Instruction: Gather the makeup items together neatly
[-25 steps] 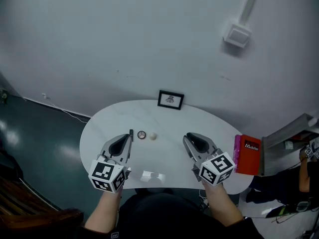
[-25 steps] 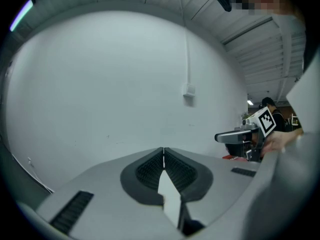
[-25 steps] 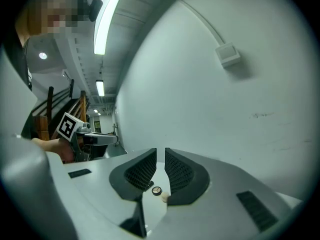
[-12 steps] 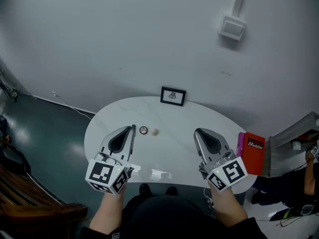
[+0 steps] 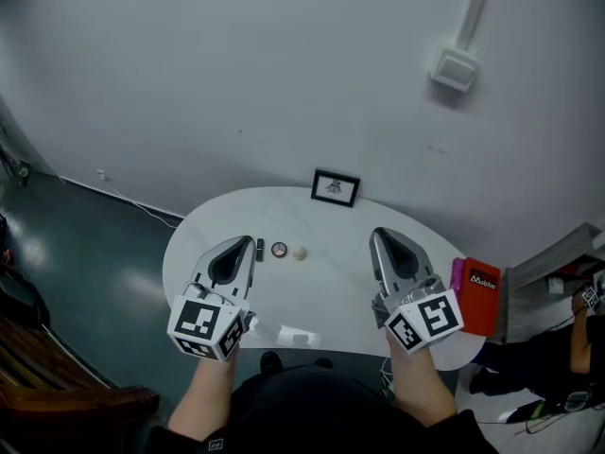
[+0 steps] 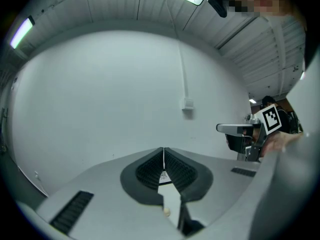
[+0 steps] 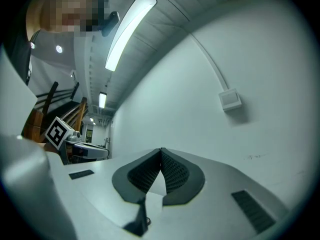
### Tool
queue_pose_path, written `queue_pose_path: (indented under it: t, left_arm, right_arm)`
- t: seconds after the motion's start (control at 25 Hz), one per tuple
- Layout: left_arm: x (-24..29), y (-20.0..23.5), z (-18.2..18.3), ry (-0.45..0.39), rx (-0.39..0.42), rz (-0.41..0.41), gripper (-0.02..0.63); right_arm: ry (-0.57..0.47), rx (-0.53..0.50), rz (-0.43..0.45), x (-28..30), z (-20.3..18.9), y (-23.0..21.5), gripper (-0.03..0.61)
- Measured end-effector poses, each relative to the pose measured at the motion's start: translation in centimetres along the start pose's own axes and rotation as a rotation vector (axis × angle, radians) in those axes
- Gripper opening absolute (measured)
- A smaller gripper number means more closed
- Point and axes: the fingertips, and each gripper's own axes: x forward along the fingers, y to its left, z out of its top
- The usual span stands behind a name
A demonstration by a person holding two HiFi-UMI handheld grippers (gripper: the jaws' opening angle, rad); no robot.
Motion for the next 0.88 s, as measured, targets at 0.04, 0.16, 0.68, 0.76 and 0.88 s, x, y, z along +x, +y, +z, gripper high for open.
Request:
queue_pose_path:
  t: [0.04, 0.16, 0.68, 0.76, 0.88]
  left_arm:
    - [0.1, 0.1, -0.1, -0.001, 0.000, -0.001, 0.017]
    - [0.1, 0.5, -0.7, 0.005, -0.001, -0.001, 0.017]
    - [-0.8, 3.0, -1.2, 0.013, -0.007, 0.051, 0.017]
    - [-0.8, 2.9, -1.2, 0.015, -0.011, 0.050, 0.017]
    - [-0.9, 2.6, -1.3, 0.016, -0.010, 0.044, 0.017]
  right_arm:
    - [0.002, 0.002, -0.006, 0.1, -0.1, 0.0, 0.034]
    - [0.014, 0.010, -0.027, 0.0, -0.6, -0.3, 0.035]
    - [0.060, -0.001, -0.053, -1.7, -2.4, -1.1, 0.034]
    - [0.060, -0.006, -0.058, -1.7, -2.3, -1.3, 0.034]
    - [0.057, -0.007, -0.065, -2.0, -2.1, -1.5, 0.034]
